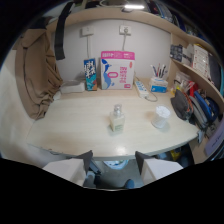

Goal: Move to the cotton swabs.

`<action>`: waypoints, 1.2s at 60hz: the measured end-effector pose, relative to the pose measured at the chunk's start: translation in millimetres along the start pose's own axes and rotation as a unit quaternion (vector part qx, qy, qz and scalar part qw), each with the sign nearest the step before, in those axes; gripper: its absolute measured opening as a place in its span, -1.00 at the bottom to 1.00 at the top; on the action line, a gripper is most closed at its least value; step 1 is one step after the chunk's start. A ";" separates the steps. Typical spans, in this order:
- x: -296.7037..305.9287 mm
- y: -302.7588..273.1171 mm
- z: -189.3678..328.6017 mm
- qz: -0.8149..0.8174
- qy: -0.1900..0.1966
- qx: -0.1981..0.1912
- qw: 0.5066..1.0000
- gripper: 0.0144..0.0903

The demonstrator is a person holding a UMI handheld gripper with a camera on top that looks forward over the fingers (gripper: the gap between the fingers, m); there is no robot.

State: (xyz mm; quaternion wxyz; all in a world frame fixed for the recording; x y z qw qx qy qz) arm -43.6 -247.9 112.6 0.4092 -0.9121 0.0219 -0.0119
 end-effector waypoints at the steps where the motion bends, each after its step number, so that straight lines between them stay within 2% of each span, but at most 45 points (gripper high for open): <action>1: -0.2 0.0 -0.1 0.000 -0.001 0.000 1.000 0.91; 21: 36.3 2.2 9.4 0.002 0.005 0.008 1.000 0.92; 32: 88.0 -3.0 30.0 0.005 0.020 0.018 1.000 0.91; 46: 161.4 -12.0 80.8 0.007 0.032 0.014 0.999 0.92; 60: 210.3 -28.2 138.8 -0.014 0.017 0.012 1.000 0.92; 72: 218.8 -34.0 159.3 -0.021 0.004 0.007 1.000 0.91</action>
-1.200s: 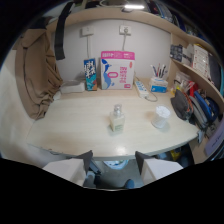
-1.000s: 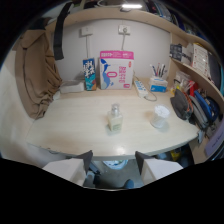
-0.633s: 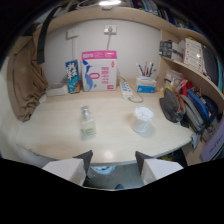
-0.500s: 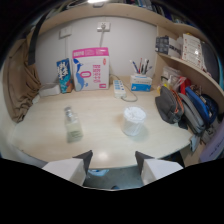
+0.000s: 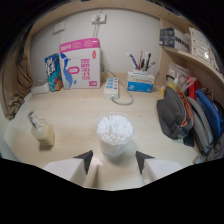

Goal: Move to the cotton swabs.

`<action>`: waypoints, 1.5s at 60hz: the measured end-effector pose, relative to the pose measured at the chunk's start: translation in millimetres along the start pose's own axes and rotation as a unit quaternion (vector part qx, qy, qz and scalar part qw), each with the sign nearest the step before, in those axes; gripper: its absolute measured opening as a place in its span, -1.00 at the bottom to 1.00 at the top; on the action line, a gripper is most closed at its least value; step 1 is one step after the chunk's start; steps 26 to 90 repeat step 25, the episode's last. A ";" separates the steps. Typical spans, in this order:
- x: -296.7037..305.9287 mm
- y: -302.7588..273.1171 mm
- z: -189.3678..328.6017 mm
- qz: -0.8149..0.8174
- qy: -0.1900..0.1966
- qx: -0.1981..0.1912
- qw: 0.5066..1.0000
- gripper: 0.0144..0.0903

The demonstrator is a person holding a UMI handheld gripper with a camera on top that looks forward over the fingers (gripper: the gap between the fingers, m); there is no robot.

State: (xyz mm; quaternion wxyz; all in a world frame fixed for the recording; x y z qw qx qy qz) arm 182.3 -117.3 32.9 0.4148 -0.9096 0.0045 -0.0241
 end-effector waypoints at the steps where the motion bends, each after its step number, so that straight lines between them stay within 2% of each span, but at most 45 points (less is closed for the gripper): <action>1: 0.0 -0.3 0.6 0.001 -0.001 0.000 1.000 0.92; 90: -0.7 5.5 1.8 0.010 -0.003 -0.005 1.000 0.92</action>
